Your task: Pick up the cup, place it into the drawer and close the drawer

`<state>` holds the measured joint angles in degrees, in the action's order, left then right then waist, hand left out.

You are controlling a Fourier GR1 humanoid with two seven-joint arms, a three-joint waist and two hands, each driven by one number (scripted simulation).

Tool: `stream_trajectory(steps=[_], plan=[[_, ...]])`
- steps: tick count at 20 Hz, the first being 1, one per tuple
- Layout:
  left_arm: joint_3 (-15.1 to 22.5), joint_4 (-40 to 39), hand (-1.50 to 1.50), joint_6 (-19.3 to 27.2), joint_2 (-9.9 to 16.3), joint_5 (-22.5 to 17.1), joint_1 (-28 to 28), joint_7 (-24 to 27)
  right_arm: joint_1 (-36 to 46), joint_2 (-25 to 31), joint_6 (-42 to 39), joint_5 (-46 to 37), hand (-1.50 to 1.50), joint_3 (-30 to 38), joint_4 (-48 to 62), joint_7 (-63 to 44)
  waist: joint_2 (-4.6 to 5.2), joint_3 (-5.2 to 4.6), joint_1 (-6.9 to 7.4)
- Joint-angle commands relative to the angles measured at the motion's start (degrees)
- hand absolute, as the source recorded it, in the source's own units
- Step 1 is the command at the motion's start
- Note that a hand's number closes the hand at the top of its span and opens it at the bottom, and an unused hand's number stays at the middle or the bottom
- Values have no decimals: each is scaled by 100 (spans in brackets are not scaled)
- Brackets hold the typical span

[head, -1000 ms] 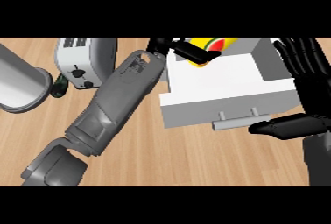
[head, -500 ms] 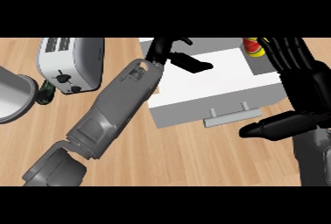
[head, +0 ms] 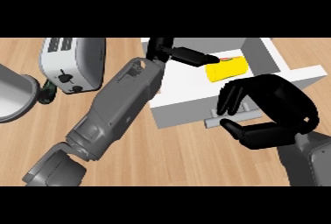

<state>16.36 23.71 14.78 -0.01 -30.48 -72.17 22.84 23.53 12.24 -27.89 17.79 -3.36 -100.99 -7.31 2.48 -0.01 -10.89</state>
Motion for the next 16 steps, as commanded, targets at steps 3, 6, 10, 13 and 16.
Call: stream_trajectory(steps=[3,6,10,13,16], plan=[[-120,-22,-150,249,1,-458,-127,336,-206,735,-940,-442,150,-720,-97,-447,-79,0,228],[-69,-96,-150,448,1,-595,-40,537,-338,1095,-1023,-912,-150,-675,-19,-517,-100,3,396],[-71,-46,-150,386,1,-676,55,573,-508,1103,-508,-2551,-150,-1048,-211,-85,-173,8,715],[-175,-17,-150,85,1,-772,322,769,-669,861,65,-3356,-150,-1268,424,188,-172,7,935],[-412,33,-150,16,88,-796,258,816,-909,828,298,-3912,-150,-1624,1003,516,-191,6,1064]])
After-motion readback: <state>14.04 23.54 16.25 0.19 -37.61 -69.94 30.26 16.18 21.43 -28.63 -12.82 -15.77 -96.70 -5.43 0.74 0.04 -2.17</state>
